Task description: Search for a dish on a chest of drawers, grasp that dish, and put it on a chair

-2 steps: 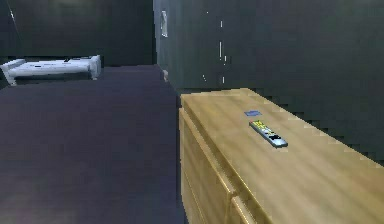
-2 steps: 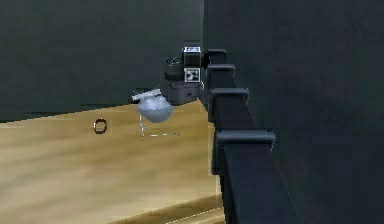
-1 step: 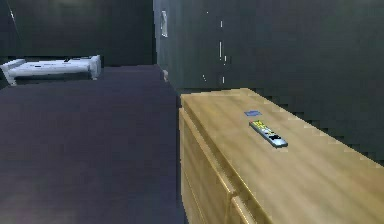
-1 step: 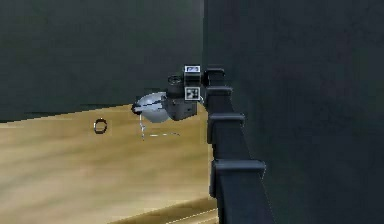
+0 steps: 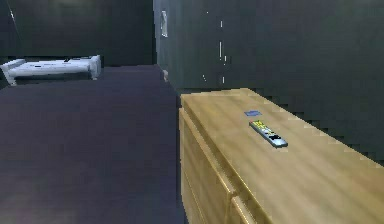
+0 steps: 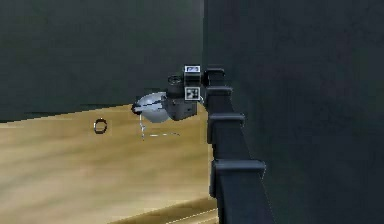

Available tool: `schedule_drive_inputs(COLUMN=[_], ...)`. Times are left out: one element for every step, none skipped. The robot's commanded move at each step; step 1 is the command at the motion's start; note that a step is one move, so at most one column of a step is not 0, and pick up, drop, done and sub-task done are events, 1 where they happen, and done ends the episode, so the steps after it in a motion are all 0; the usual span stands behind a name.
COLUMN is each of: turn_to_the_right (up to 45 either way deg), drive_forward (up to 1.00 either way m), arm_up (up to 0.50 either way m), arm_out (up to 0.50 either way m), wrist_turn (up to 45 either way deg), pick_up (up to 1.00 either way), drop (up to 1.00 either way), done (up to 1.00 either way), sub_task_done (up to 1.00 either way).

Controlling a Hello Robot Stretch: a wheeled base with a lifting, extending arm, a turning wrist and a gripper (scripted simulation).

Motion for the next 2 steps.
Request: schedule_drive_inputs(turn_to_the_right=[0.0,0.0], drive_forward=[0.0,0.0], arm_up=[0.04,0.0], arm_out=[0.0,0.0], wrist_turn=[0.0,-45.0], pick_up=[0.0,0.0], drop=[0.0,0.0], done=[0.0,0.0], sub_task_done=[0.0,0.0])
